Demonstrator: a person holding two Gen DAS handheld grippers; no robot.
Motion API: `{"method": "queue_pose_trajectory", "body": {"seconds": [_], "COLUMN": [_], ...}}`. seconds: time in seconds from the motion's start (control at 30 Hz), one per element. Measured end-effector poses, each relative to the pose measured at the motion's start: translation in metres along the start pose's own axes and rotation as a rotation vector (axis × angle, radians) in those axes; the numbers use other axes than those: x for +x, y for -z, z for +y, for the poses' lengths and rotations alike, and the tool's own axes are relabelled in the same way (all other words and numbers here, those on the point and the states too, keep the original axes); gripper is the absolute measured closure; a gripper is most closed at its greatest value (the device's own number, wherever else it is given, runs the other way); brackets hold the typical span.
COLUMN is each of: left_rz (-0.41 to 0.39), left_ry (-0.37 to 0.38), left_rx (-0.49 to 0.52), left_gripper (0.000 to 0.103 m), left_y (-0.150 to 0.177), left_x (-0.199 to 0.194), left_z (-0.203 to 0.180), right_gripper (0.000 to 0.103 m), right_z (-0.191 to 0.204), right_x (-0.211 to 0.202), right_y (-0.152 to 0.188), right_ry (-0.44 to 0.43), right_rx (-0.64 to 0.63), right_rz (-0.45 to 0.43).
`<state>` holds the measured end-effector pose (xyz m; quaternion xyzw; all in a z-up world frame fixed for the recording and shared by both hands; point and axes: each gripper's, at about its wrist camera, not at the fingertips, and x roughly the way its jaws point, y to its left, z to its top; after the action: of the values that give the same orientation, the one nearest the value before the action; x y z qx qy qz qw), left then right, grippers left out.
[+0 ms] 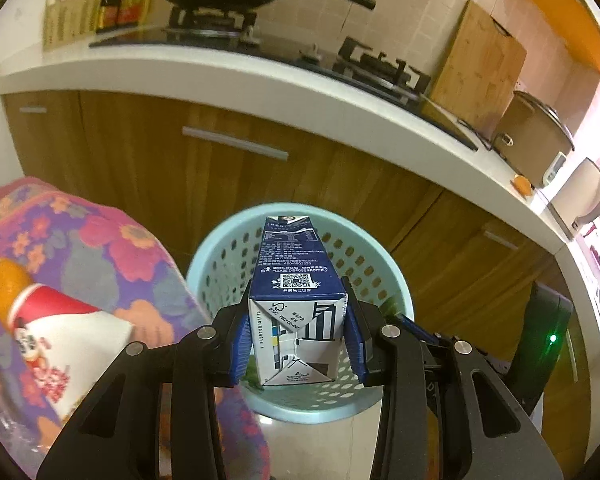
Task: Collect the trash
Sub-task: 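Carry the stem and carton over the blue basket and open both tools to drop them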
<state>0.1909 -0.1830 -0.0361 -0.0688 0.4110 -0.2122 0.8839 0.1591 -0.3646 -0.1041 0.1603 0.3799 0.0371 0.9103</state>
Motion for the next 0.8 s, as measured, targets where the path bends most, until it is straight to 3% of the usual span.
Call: {"method": "queue_pose_trajectory", "body": {"seconds": [0.1,0.23,0.4,0.67,0.73,0.8], "left_rz": [0.02,0.044,0.017,-0.089,-0.122,-0.164], "left_ry": [-0.006,-0.015,-0.009,-0.025,-0.032,-0.045], "left_rx": [0.012,0.01,0.005,0.015,0.006,-0.006], "left_gripper": [0.066,0.064,0.059,0.057,0.057,0.056], "left_y": [0.001,0.004,0.008,0.023,0.027,0.033], "left_x": [0.009,0.017,0.001,-0.059,-0.08,-0.104], "left_z": [-0.003,-0.002,0.002,0.008,0.012,0.02], "right_gripper": [0.09,0.073,0.072,0.071,0.059,0.054], "right_z": [-0.003,-0.004,-0.001,0.032,0.048,0.065], "right_x": [0.001,-0.002,-0.013,-0.047,-0.059,-0.07], "right_y": [0.001,0.002,0.003,0.004,0.005,0.007], "right_ry": [-0.006,0.001,0.001,-0.035,-0.051,-0.074], "right_rx": [0.014,0.021,0.015,-0.06,-0.094,-0.126], "right_rz": [0.002,-0.008,-0.027,-0.087,-0.11,-0.133]}}
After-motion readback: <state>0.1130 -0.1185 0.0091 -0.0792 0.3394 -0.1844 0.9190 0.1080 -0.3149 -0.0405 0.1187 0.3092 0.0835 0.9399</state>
